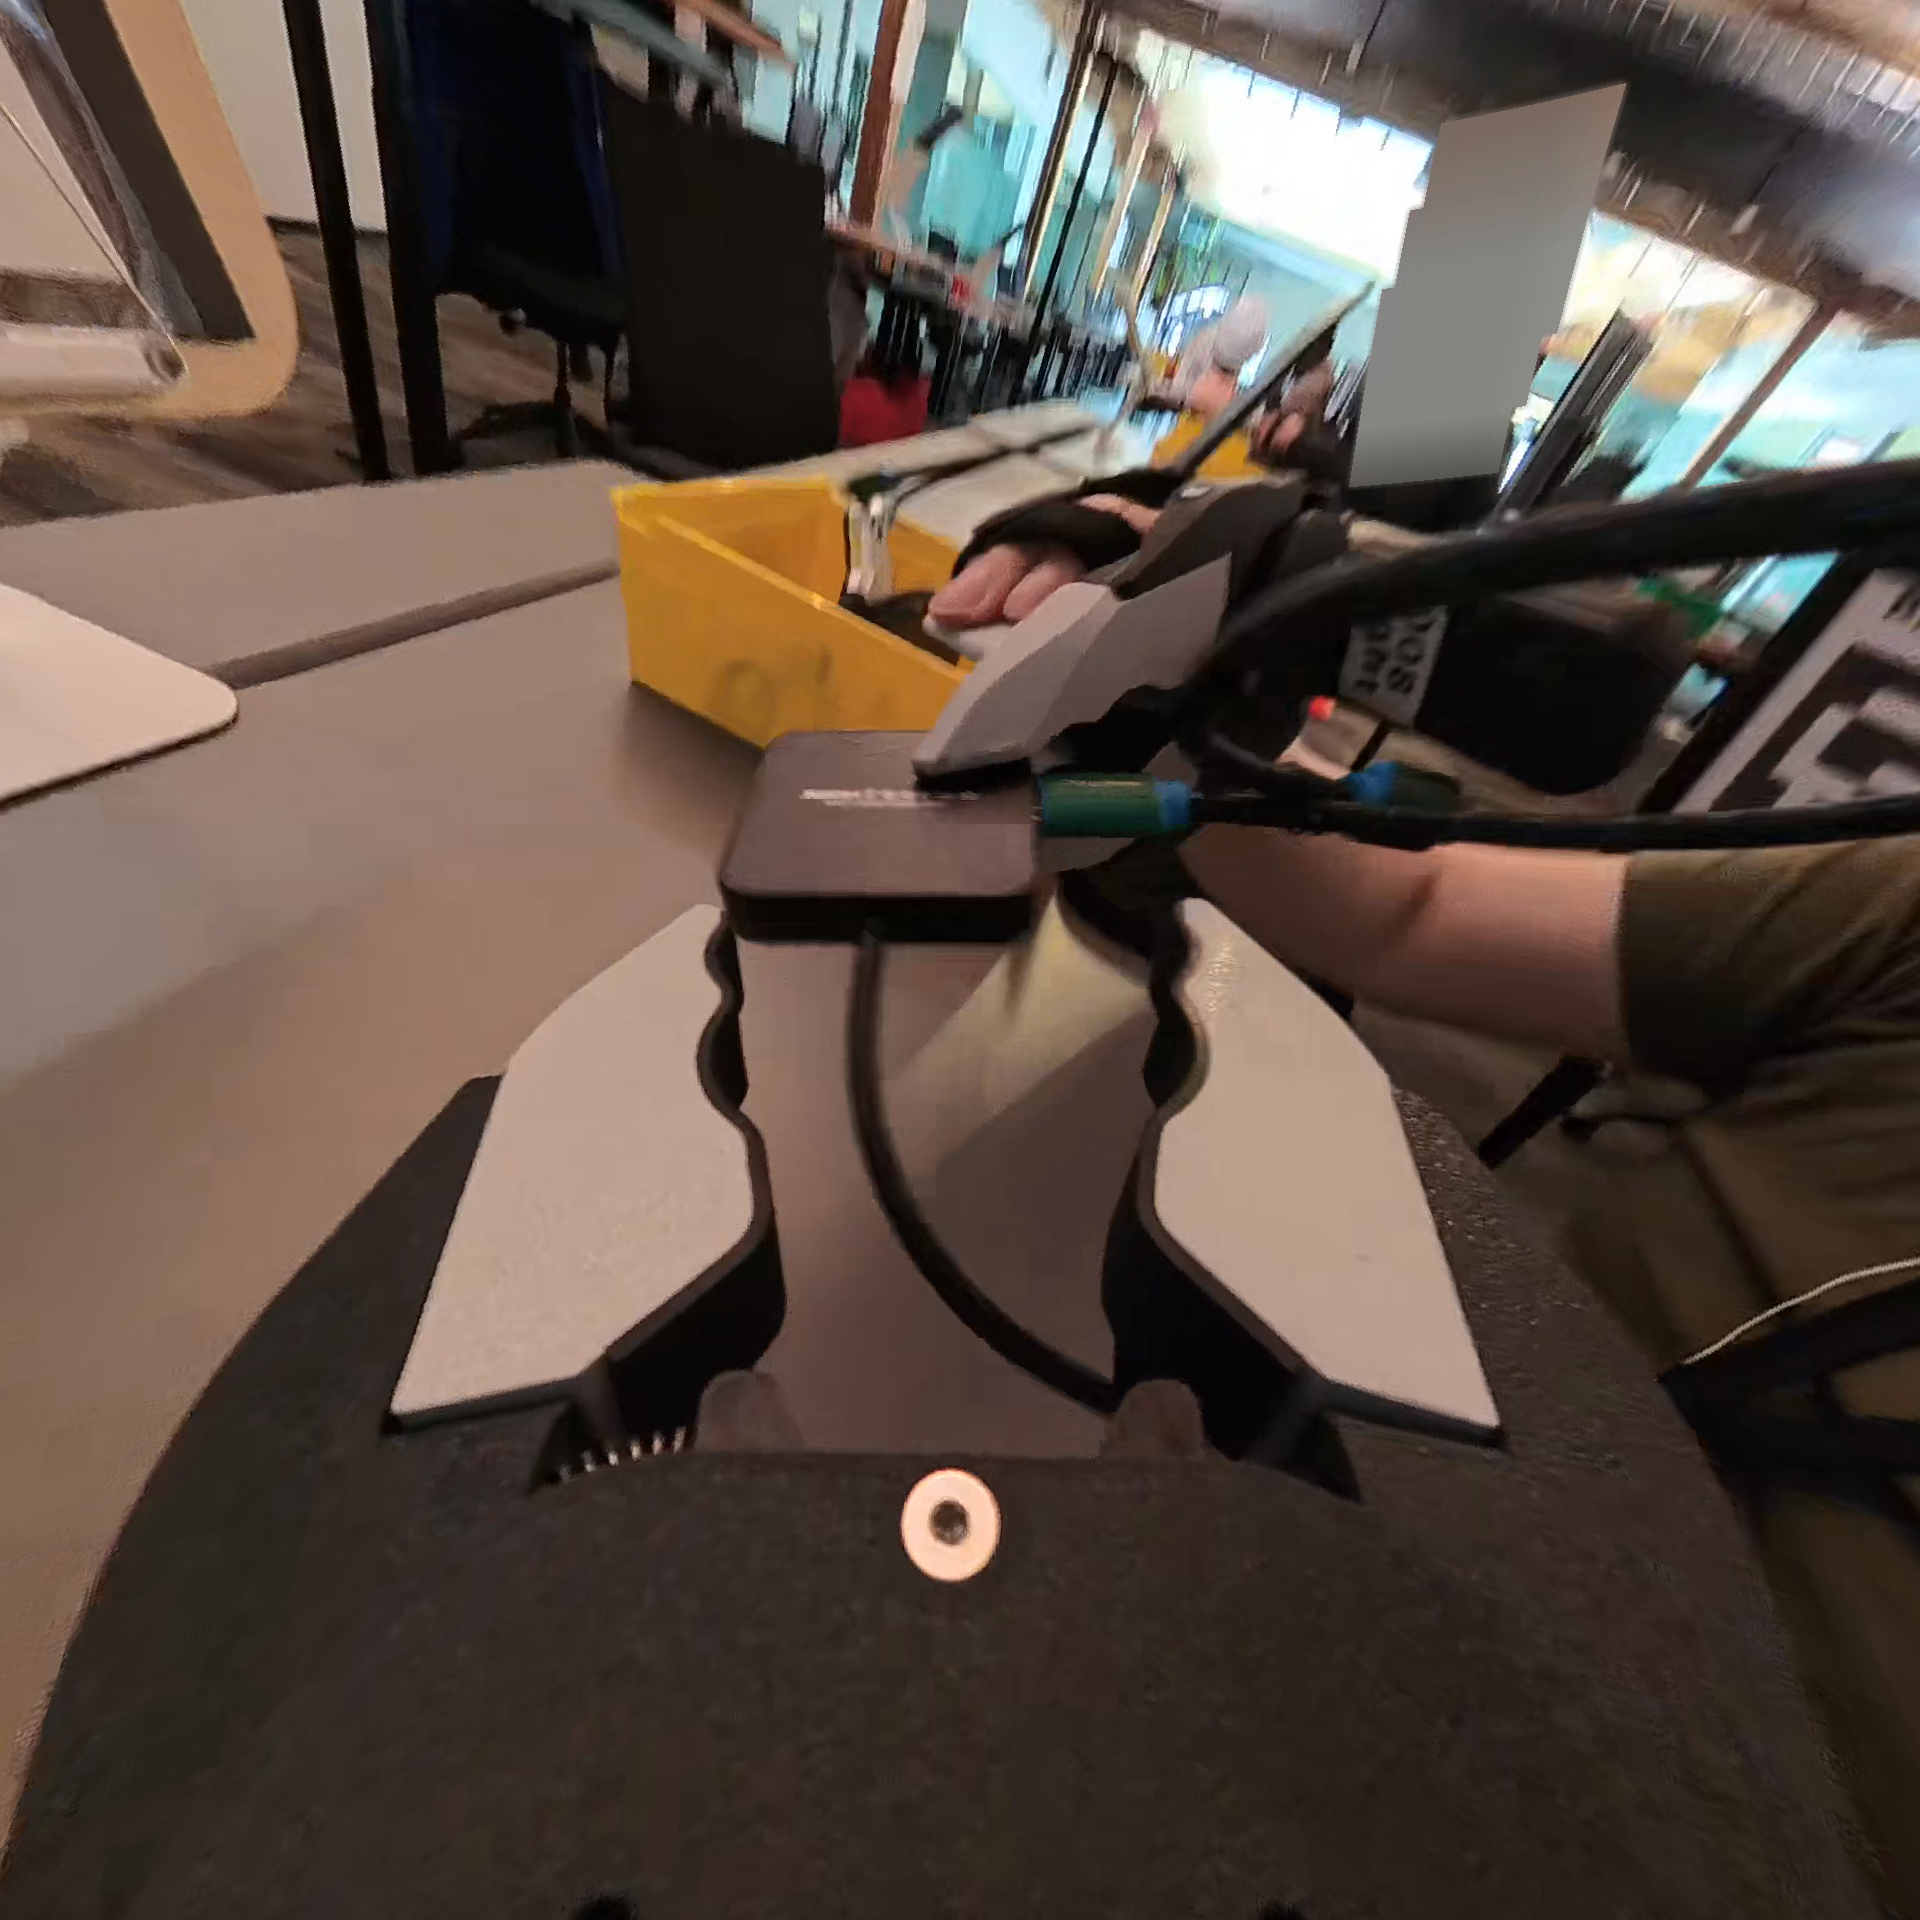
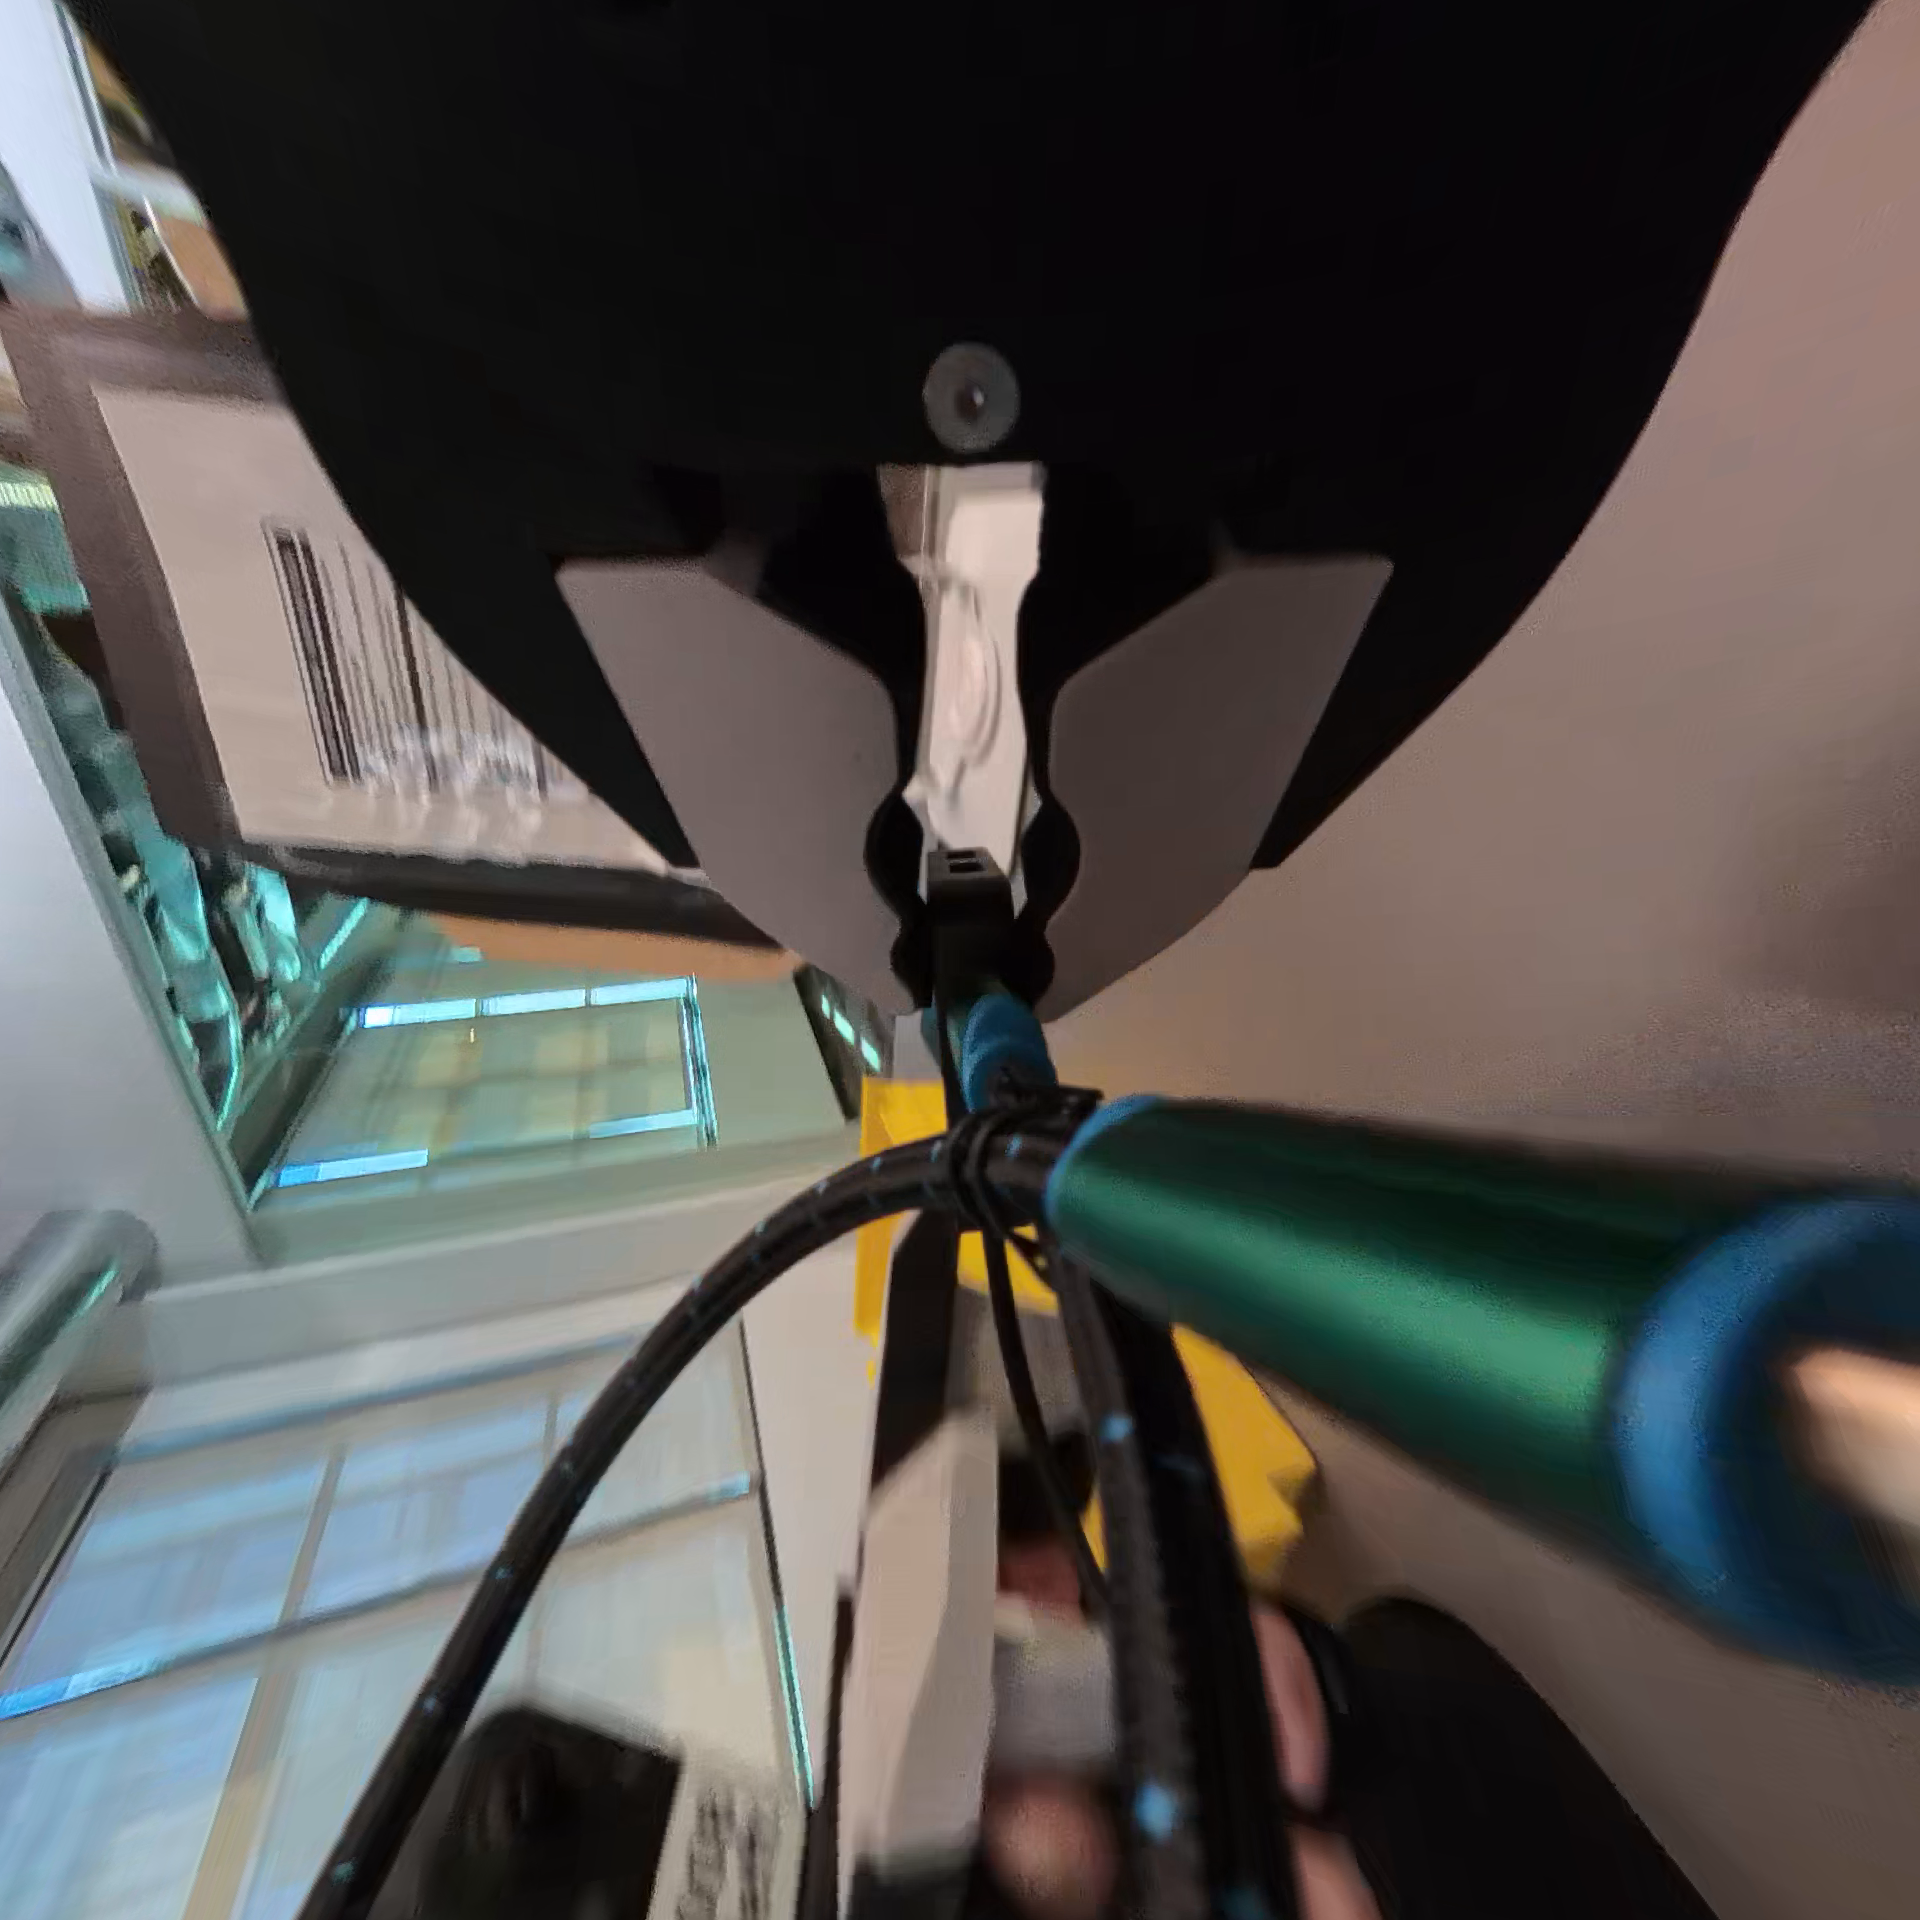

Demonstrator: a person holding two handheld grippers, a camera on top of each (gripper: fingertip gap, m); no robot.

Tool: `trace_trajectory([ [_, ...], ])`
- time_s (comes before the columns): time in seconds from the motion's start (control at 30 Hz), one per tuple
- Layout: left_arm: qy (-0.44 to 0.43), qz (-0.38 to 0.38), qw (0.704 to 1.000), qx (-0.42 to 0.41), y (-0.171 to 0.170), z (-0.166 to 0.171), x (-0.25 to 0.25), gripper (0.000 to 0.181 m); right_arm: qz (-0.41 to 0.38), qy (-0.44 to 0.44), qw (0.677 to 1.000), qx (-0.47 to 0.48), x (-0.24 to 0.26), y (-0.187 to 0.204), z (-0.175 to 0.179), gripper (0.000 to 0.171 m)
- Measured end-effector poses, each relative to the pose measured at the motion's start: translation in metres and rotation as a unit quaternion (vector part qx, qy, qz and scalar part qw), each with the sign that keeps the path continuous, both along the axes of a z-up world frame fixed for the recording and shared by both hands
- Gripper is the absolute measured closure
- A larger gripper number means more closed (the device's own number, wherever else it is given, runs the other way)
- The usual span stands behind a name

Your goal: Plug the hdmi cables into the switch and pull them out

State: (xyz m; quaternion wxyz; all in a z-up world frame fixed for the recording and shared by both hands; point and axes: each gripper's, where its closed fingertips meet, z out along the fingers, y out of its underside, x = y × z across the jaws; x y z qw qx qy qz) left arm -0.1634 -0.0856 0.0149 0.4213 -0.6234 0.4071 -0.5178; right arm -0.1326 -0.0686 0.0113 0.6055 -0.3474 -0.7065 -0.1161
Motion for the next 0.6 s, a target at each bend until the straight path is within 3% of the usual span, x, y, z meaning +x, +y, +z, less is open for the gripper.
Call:
trace_trajectory([
  [0.07, -0.033, 0.037, 0.999, 0.01, 0.007, 0.015, -0.011, 0.1, -0.054, -0.012, 0.998, -0.016, 0.029, 0.014, 0.012, 0.155],
  [0.17, -0.034, 0.091, 0.995, 0.025, 0.018, 0.019, -0.025, 0.109, -0.148, 0.011, 0.987, -0.066, 0.095, 0.031, 0.038, 0.155],
  [0.33, 0.017, 0.064, 0.998, -0.004, 0.01, -0.006, -0.017, 0.113, -0.311, 0.109, 0.935, -0.133, 0.233, 0.041, 0.068, 0.156],
  [0.47, 0.077, 0.036, 0.996, -0.016, 0.001, -0.028, -0.003, 0.119, -0.404, 0.18, 0.866, -0.234, 0.322, 0.031, 0.047, 0.155],
  [0.6, 0.117, 0.019, 0.993, 0.0, -0.007, -0.042, 0.007, 0.12, -0.42, 0.228, 0.798, -0.367, 0.361, 0.029, -0.002, 0.156],
])
